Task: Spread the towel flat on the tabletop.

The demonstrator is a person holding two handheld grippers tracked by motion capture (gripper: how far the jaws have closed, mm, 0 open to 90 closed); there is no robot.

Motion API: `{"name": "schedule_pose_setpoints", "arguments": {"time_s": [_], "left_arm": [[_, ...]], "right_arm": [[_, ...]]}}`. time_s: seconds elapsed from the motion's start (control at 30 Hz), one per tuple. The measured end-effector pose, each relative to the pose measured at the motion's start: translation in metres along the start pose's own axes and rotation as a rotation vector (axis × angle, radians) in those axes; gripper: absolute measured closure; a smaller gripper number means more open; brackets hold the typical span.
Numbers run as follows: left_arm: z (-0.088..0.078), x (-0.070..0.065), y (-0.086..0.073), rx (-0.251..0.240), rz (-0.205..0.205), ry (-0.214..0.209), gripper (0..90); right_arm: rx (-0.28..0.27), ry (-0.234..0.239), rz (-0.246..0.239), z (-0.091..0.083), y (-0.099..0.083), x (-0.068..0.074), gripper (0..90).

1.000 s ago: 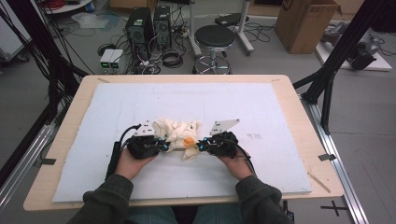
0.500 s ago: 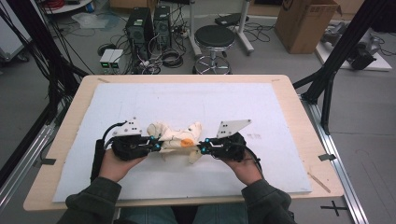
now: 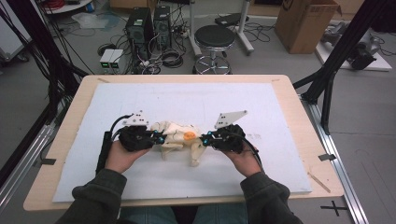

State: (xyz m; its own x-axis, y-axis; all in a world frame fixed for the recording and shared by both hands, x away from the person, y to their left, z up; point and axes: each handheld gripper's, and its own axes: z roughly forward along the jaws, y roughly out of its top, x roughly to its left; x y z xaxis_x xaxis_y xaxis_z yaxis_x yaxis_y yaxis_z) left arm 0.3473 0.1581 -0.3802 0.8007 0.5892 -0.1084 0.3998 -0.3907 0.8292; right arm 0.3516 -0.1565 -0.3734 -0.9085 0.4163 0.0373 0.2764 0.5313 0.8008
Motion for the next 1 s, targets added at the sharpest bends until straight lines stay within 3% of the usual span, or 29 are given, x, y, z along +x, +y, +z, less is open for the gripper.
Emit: {"name": "schedule_pose_setpoints", "arguments": {"time_s": [0.1, 0.27, 0.4, 0.47, 0.63, 0.87, 1.0], "left_arm": [[0.015, 0.011, -0.001, 0.008, -0.034, 0.024, 80.7], [0.034, 0.023, -0.004, 0.023, -0.087, 0.047, 75.1], [0.035, 0.026, -0.006, 0.032, -0.101, 0.044, 65.6], [0.032, 0.024, -0.005, 0.030, -0.087, 0.044, 62.2], [0.020, 0.017, -0.002, 0.017, -0.061, 0.034, 55.6], [0.008, 0.005, -0.004, 0.020, -0.020, 0.017, 54.0], [0.004, -0.001, -0.016, 0.028, -0.015, 0.006, 55.6]], "right_arm": [[0.031, -0.033, 0.037, 0.015, -0.003, -0.020, 85.6], [0.051, -0.055, 0.079, 0.027, -0.007, -0.033, 84.4], [0.036, -0.065, 0.129, 0.030, -0.011, -0.044, 77.1], [0.036, -0.058, 0.139, 0.029, -0.012, -0.047, 74.3], [0.009, -0.053, 0.157, 0.022, -0.012, -0.046, 66.9], [-0.032, -0.052, 0.121, 0.008, -0.008, -0.033, 61.5], [-0.067, -0.039, 0.104, 0.000, -0.008, -0.024, 61.3]]}}
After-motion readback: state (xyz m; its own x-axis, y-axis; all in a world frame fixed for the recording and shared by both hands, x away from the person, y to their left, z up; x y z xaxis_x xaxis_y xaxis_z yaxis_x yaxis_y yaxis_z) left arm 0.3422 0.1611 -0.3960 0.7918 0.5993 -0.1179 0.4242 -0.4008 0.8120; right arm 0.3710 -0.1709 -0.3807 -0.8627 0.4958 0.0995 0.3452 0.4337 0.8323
